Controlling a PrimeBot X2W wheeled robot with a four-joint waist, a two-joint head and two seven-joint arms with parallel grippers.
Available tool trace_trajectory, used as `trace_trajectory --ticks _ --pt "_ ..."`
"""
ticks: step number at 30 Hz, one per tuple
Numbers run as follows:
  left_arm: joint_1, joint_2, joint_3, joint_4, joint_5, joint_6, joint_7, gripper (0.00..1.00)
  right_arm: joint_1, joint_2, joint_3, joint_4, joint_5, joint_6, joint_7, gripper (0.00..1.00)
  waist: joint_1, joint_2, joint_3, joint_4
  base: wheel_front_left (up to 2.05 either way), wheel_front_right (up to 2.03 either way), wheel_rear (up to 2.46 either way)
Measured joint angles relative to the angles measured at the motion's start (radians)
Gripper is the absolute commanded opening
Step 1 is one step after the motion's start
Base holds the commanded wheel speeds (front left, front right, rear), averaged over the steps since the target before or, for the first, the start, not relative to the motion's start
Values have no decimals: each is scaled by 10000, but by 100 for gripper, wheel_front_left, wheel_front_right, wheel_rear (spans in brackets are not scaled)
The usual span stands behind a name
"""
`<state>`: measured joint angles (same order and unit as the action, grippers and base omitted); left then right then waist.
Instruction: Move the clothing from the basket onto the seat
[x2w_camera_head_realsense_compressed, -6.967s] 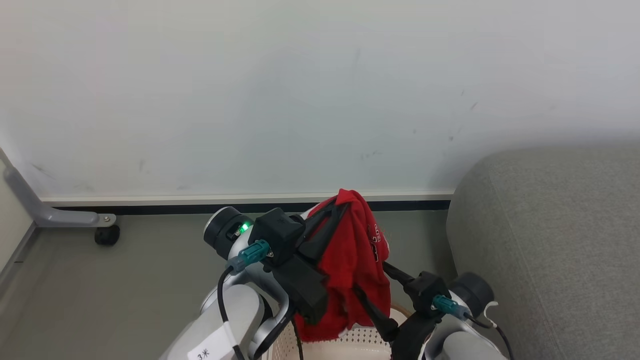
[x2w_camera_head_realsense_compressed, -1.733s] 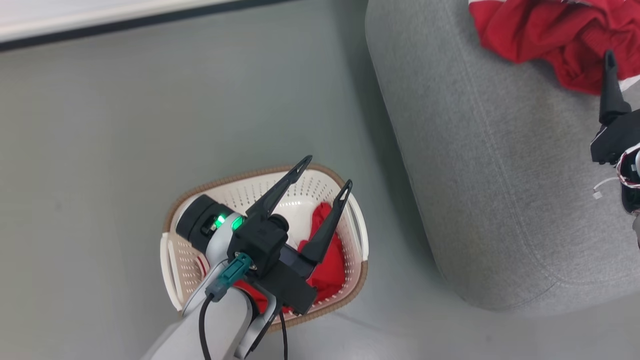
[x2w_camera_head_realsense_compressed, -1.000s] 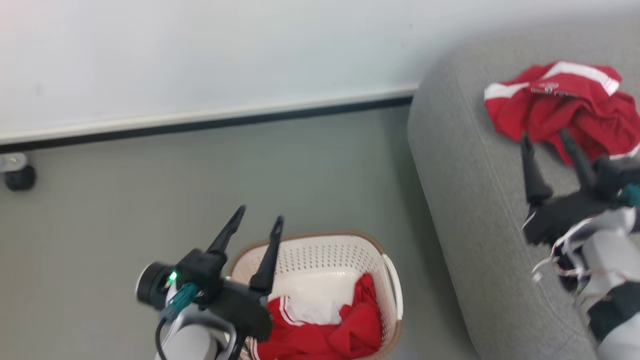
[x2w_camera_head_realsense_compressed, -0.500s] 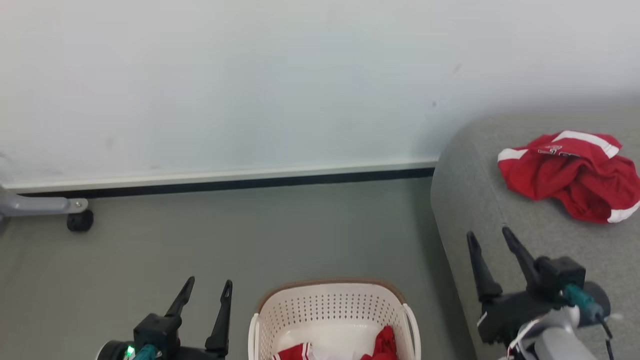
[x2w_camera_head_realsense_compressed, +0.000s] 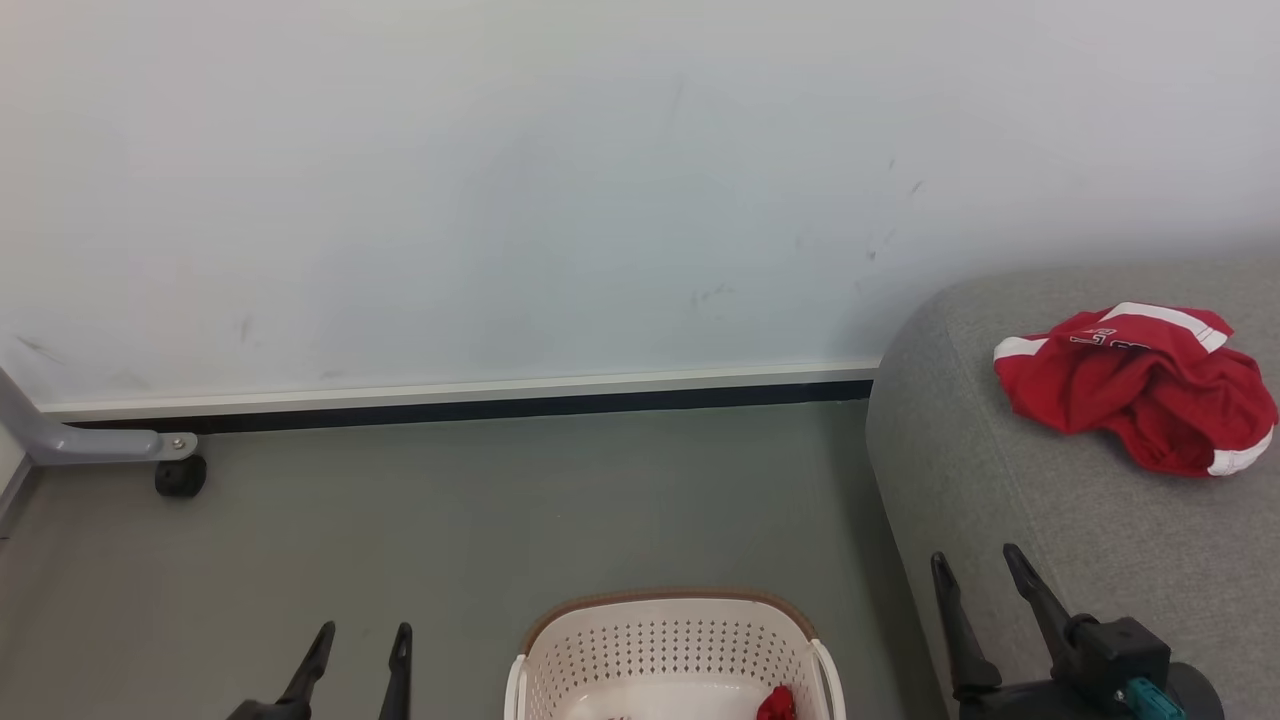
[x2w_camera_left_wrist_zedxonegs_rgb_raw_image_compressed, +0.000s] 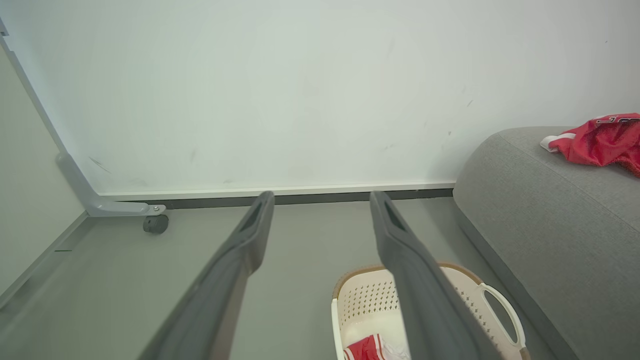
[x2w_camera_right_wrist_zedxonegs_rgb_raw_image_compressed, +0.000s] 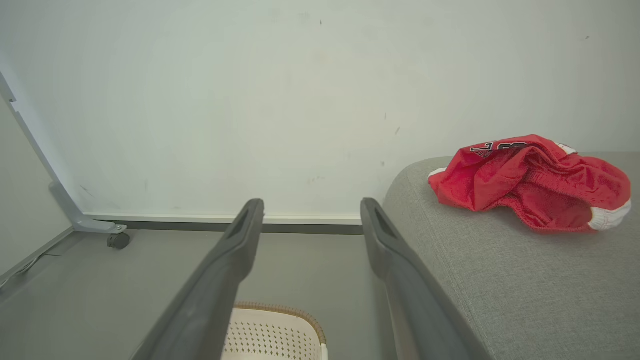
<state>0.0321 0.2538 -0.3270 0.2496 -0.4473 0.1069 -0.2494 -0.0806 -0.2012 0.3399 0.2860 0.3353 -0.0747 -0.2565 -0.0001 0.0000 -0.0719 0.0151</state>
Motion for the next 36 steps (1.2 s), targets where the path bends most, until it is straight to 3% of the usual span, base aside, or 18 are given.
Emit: trace_trajectory --ticks 16,36 --pt "712 136 888 -527 105 92 0 100 1244 81 -347 -1289 -107 -303 0 100 0 0 -78 -57 0 0 0" --pt "986 -107 1193 -903 362 165 -2 100 1432 148 -575 -1758 -194 -322 0 100 1 -1 7 -190 0 0 0"
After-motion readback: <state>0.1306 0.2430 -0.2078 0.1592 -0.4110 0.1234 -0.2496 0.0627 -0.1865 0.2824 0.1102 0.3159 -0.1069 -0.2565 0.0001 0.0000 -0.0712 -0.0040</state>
